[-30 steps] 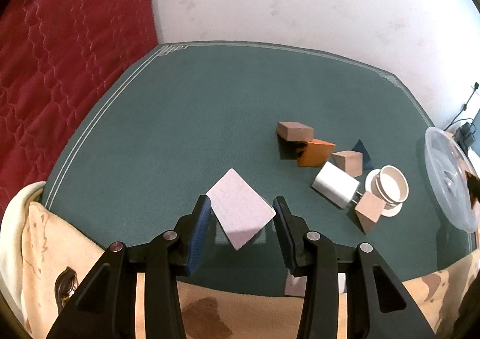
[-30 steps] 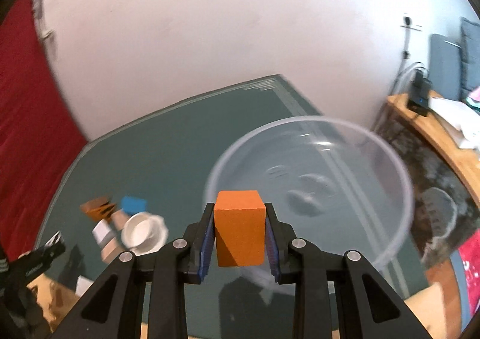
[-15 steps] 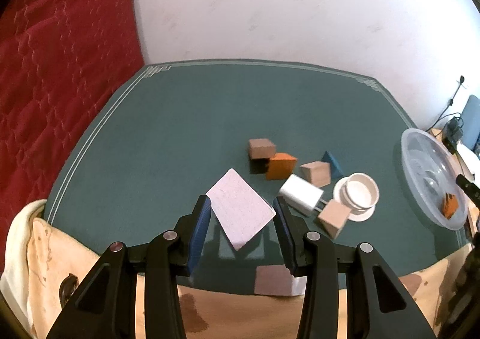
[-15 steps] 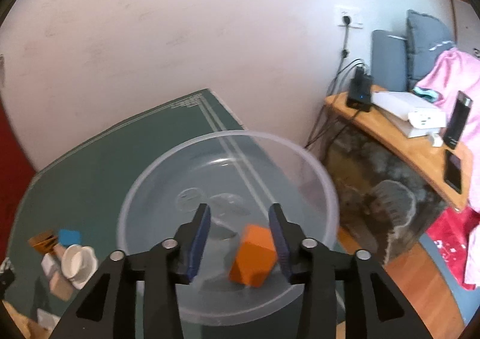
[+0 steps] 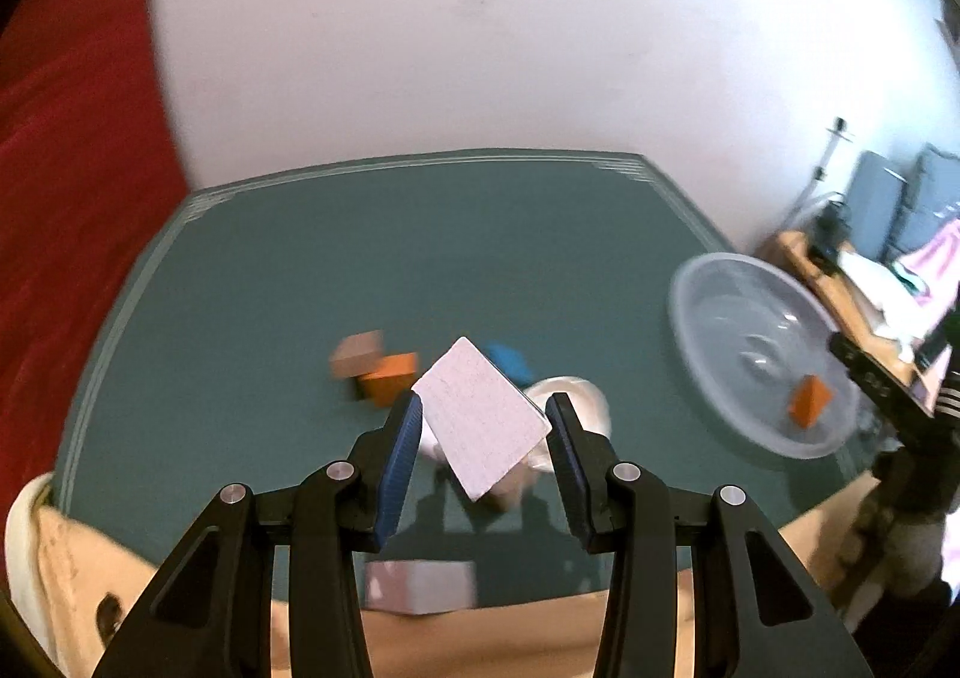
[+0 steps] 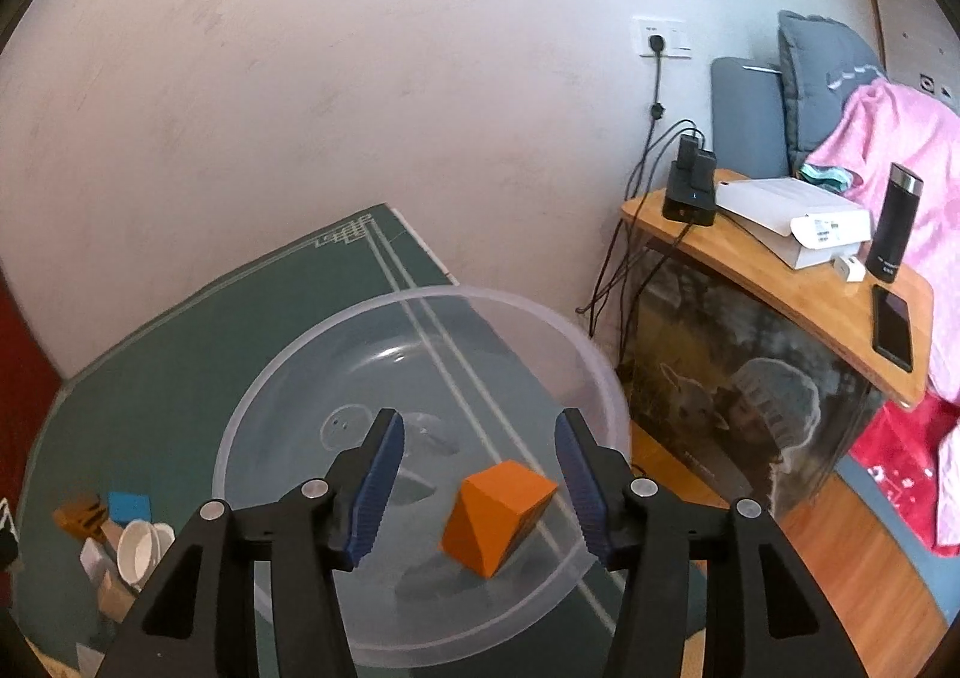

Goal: Organize rigid objects
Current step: 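Lift the orange block with the right gripper while the left gripper grasps the white-black triangle, then release the orange block into the clear basin with the right gripper while the left drops the triangle there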

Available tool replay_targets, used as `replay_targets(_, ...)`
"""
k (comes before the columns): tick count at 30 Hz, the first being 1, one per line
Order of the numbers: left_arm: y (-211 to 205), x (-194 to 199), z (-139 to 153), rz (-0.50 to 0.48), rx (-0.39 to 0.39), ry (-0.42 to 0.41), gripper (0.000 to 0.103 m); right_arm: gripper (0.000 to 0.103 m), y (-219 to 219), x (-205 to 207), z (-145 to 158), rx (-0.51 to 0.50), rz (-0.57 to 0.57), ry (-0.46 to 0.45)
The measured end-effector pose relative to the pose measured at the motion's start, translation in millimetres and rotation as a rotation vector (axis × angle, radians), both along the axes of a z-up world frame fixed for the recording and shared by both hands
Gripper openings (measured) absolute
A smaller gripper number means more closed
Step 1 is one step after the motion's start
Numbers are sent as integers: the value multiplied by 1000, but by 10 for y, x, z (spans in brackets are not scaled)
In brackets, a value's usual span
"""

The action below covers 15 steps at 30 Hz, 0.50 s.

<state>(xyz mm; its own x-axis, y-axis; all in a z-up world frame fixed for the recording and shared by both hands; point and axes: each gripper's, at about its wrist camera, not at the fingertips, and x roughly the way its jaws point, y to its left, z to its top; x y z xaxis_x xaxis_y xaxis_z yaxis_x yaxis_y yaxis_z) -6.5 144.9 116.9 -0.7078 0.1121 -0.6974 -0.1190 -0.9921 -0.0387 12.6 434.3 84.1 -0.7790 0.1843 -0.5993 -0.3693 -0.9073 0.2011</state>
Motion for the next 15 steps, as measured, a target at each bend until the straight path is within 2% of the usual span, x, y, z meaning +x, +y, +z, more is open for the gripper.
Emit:
replay_targets(7, 623, -171, 66, -146, -1, 19, 44, 57, 190, 48, 48, -32, -61, 23)
replay_targets(15, 1083, -383, 0, -261, 73, -39, 44, 57, 283, 26, -10, -56, -98, 15)
